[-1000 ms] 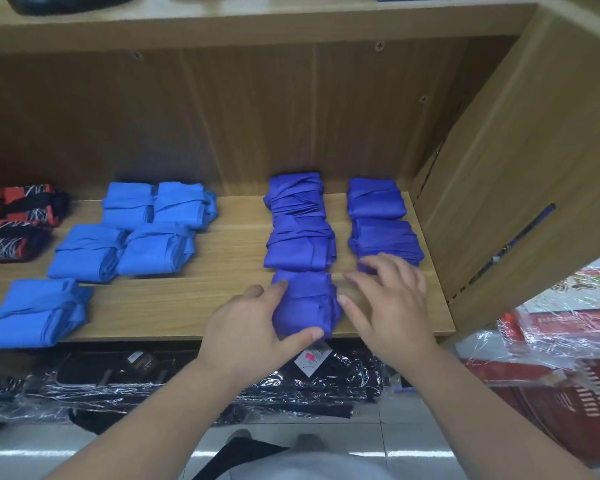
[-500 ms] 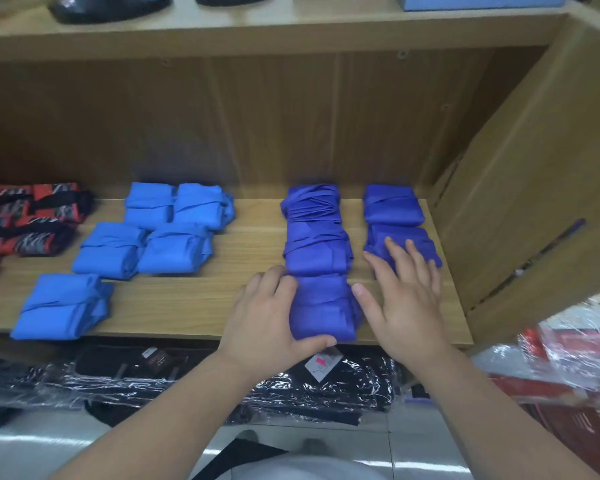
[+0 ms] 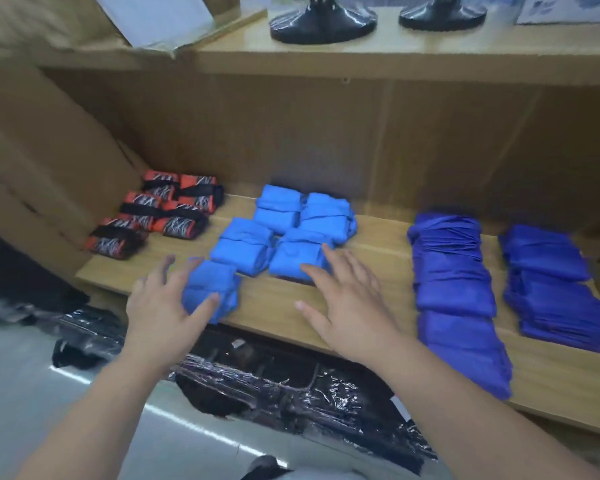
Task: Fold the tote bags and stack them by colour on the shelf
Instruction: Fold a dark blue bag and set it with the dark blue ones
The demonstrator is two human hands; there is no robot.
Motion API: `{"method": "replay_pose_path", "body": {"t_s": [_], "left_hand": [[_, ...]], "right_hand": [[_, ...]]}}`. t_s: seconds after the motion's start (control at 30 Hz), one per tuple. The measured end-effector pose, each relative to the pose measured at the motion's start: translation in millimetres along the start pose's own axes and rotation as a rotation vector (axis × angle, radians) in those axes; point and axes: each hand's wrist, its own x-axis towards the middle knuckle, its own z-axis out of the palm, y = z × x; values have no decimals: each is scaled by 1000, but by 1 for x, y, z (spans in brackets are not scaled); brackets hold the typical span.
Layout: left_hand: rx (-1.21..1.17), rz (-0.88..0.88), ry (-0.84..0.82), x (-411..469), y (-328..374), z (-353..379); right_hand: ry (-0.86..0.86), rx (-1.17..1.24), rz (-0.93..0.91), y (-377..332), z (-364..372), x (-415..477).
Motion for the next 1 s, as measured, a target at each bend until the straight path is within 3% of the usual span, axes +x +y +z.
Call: {"method": "replay_pose_path", "body": {"t_s": [0.07,0.17,0.33,0.47,0.73,1.0], "left_hand": [[-113,4,-129,13,-28,-5],[-304,151,-336,35,-57,-5],[-377,403,-490,61,-66,9],[-417,492,-515,63,-55,22],[-417,547,-520,67,-43,35],[-271,592,-481,69,-37,36]], "right_hand": [[-36,-20,25,-15,8,18],[-46,-42,74,-31,22,40],[30,-79,174,-37,42,53],[107,-91,189,-33,53,39],[83,-69,275,-29,42,37],[52,0,325,-35,32,43]]}}
